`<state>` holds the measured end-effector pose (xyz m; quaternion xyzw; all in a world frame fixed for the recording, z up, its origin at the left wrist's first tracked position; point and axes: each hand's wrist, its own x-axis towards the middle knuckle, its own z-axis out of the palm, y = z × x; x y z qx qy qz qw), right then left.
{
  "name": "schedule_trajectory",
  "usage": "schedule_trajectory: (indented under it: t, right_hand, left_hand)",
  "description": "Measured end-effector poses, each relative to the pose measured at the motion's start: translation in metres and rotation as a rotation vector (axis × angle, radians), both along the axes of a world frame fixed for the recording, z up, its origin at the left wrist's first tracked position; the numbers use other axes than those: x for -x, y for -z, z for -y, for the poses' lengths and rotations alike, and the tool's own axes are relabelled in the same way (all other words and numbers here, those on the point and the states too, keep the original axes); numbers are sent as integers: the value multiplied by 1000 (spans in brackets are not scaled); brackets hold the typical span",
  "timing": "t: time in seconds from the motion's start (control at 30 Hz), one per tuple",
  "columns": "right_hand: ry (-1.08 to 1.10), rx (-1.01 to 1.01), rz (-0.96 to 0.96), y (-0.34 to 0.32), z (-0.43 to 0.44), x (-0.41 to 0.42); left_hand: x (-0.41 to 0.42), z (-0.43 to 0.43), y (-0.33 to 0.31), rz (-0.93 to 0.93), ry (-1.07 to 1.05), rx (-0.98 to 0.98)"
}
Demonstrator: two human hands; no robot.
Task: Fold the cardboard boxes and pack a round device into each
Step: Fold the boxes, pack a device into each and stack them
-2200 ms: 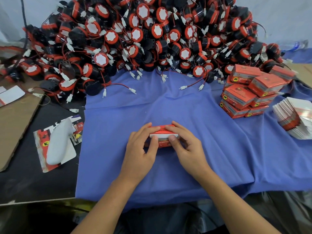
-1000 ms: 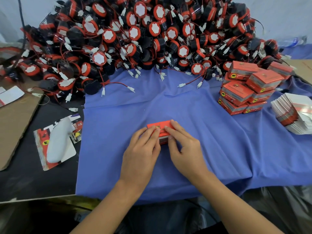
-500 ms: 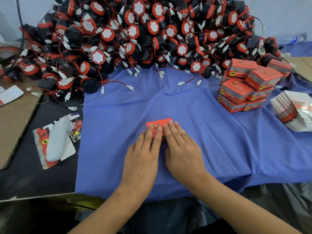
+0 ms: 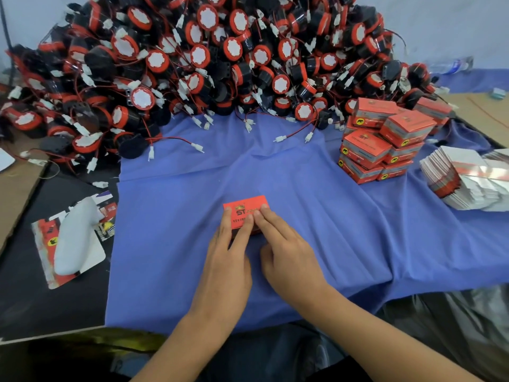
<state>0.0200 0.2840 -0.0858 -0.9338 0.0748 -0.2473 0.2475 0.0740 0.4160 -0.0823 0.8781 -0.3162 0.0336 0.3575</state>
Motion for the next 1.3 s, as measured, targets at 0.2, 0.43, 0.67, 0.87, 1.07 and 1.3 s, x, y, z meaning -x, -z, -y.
schedule_trajectory:
  t: [0.2, 0.43, 0.67, 0.87, 1.07, 1.3]
  right_hand:
    - [60, -264, 74, -4, 7, 0]
    - [321, -711, 346, -17, 25, 0]
    - [506, -732, 658, -63, 99, -17]
    - [532, -743, 569, -77, 160, -41]
    - [557, -673, 418, -61, 179, -40]
    - [705, -703, 569, -44, 196, -3]
  left_hand:
    - [-2, 8, 1, -269, -147, 441]
    - [-12, 61, -23, -450, -56, 695]
    - [-40, 165, -74, -511, 128, 722]
    - [-72, 241, -89, -512, 311, 625]
    - [-86, 265, -69, -510, 400, 348]
    - [-1, 256, -52, -56, 281, 742]
